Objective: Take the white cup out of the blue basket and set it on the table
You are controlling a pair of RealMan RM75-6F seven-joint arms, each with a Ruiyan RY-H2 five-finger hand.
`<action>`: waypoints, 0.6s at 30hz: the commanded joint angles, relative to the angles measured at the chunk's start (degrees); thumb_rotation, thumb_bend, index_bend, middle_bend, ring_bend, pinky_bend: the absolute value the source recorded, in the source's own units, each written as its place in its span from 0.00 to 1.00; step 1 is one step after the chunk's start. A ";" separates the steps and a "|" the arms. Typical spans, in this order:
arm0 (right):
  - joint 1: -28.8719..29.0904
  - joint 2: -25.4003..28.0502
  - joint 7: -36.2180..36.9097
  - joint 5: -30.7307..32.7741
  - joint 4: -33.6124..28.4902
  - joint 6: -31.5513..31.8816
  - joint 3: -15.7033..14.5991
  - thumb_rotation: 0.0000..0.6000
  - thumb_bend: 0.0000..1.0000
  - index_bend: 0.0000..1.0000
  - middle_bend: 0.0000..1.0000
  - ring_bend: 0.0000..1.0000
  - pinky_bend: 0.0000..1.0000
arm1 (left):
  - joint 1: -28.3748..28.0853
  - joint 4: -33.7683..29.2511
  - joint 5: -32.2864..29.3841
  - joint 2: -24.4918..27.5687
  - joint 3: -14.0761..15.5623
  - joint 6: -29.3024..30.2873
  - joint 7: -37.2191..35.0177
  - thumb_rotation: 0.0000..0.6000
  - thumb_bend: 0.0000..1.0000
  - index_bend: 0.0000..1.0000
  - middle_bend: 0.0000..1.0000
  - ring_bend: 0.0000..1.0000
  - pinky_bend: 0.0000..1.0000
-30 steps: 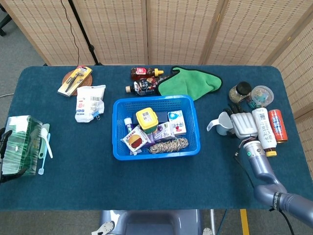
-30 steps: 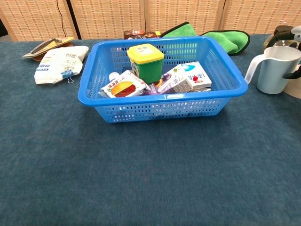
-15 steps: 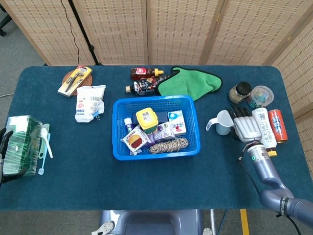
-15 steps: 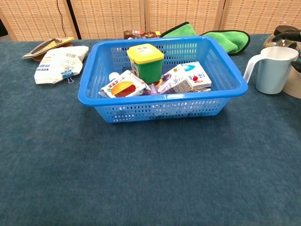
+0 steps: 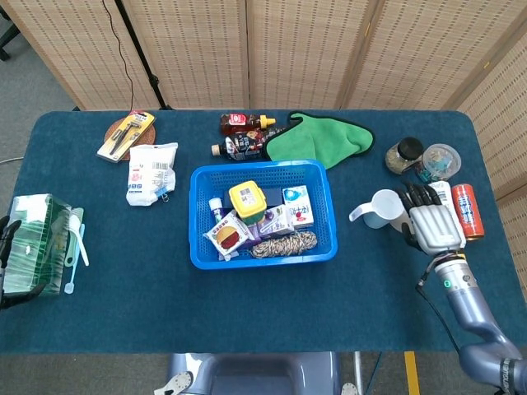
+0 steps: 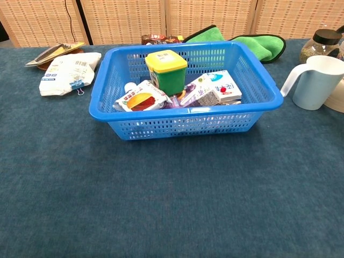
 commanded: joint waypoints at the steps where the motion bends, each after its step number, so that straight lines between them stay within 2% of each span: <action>1: -3.30 3.94 1.52 -2.84 -4.40 2.93 -2.03 1.00 0.13 0.00 0.00 0.00 0.00 | 0.18 0.06 0.33 0.03 0.16 0.22 -0.16 1.00 0.00 0.00 0.00 0.00 0.00; 3: -4.86 5.55 1.71 -4.23 -6.25 4.42 -3.11 1.00 0.01 0.00 0.00 0.00 0.00 | 0.32 0.09 0.67 0.01 0.36 0.36 -0.18 1.00 0.00 0.00 0.00 0.00 0.00; 4: -6.04 6.26 1.44 -5.27 -7.17 5.87 -3.88 1.00 0.00 0.00 0.00 0.00 0.00 | 0.46 0.12 0.89 -0.04 0.56 0.44 -0.11 1.00 0.00 0.00 0.00 0.00 0.00; 7: -9.37 7.17 1.09 -8.98 -9.07 10.37 -6.09 1.00 0.00 0.00 0.00 0.00 0.00 | 1.06 0.38 1.87 -0.24 1.18 1.21 0.19 1.00 0.00 0.00 0.00 0.00 0.00; 11: -13.50 5.99 1.08 -13.71 -8.43 16.74 -8.18 1.00 0.00 0.00 0.00 0.00 0.00 | 2.30 0.83 3.66 -0.79 2.11 3.02 0.23 1.00 0.00 0.00 0.00 0.00 0.00; 18: -20.38 0.44 0.27 -19.49 -4.96 29.98 -8.60 1.00 0.00 0.00 0.00 0.00 0.00 | 4.29 1.91 6.84 -1.65 3.90 5.34 -1.00 1.00 0.00 0.00 0.00 0.00 0.00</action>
